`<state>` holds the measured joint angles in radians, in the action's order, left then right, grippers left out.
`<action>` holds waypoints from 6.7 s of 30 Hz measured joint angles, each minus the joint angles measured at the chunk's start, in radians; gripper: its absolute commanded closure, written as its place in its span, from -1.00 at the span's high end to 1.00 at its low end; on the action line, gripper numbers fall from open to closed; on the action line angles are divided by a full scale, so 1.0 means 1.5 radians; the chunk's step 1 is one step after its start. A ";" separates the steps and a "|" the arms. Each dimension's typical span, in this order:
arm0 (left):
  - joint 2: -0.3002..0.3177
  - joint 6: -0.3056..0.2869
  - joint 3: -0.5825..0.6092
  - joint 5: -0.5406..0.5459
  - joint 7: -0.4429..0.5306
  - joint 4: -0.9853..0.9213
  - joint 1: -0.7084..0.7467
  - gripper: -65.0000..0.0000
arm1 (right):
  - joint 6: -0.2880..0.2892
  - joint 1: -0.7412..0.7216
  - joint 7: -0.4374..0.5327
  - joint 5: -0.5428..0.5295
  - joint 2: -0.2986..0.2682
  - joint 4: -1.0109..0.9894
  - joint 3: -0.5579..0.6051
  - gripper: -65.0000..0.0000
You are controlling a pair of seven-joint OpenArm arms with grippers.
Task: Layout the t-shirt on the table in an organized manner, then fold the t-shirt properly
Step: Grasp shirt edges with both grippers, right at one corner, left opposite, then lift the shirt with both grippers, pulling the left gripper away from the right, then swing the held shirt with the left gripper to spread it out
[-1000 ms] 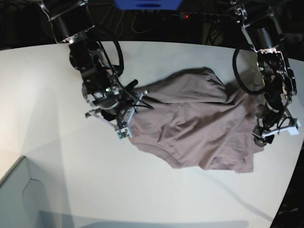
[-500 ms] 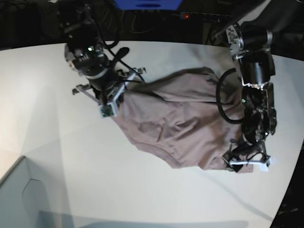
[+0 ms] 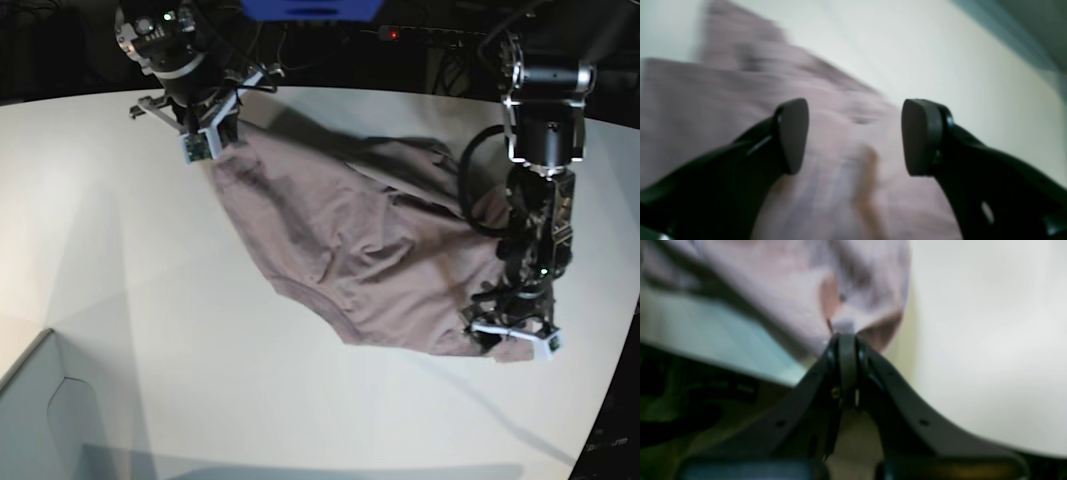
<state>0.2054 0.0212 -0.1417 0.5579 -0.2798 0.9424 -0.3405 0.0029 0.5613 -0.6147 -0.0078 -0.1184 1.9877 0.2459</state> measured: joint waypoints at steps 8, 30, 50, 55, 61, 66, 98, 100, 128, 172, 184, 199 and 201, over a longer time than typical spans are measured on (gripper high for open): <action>0.017 -0.002 -0.193 -0.008 0.006 -0.035 0.041 0.32 | 0.000 0.000 -0.001 0.000 0.000 -0.011 0.001 -1.00; 0.031 -0.013 -0.200 -0.003 0.029 -0.217 -0.010 -0.91 | 0.000 -0.012 -0.003 0.000 0.000 -0.011 0.001 -1.00; -0.004 0.002 -0.061 0.001 -0.004 0.024 -0.102 -1.00 | 0.000 -0.012 -0.003 0.000 0.000 -0.033 0.001 -1.00; -0.061 0.004 0.019 -0.005 -0.007 0.022 -0.197 -1.00 | 0.000 -0.012 -0.003 0.000 0.001 -0.053 0.001 -1.00; -0.144 0.000 0.092 -0.005 0.005 -0.002 -0.336 -1.00 | 0.001 -0.013 -0.001 0.001 0.002 -0.053 -0.001 -1.00; -0.233 -0.007 0.131 -0.006 0.004 -0.084 -0.414 -0.98 | 0.000 -0.013 -0.001 0.000 0.004 -0.053 -0.001 -1.00; 0.024 -0.002 0.089 0.035 0.181 -0.282 -0.141 0.23 | 0.000 -0.001 -0.001 0.000 0.031 -0.053 0.002 -1.00; 0.025 -0.002 0.086 0.036 0.187 -0.328 -0.145 0.23 | 0.000 -0.001 -0.001 0.000 0.031 -0.053 0.002 -1.00; -0.004 -0.004 0.083 0.036 0.205 -0.364 -0.123 0.23 | 0.000 0.039 0.044 0.000 -0.008 -0.121 -0.123 -1.00; -0.080 0.002 0.005 0.043 0.038 0.253 -0.128 -1.00 | 0.000 -0.018 0.037 0.000 -0.009 -0.122 -0.125 -1.00; -0.175 -0.003 0.062 0.041 0.049 -0.214 -0.336 -0.98 | 0.000 -0.028 0.039 0.000 -0.008 -0.123 -0.126 -1.00; -0.152 0.001 0.064 0.047 0.146 -0.371 -0.272 0.31 | 0.000 -0.032 0.039 -0.001 -0.006 -0.123 -0.124 -1.00; -0.119 0.003 0.059 0.049 0.153 -0.340 -0.233 0.31 | 0.000 -0.032 0.039 0.000 -0.006 -0.123 -0.124 -1.00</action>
<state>0.0273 0.0257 -0.0528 0.6315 -0.0502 0.4320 -0.6907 0.0032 0.5129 -0.5556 -0.0082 -0.1276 1.8034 0.0597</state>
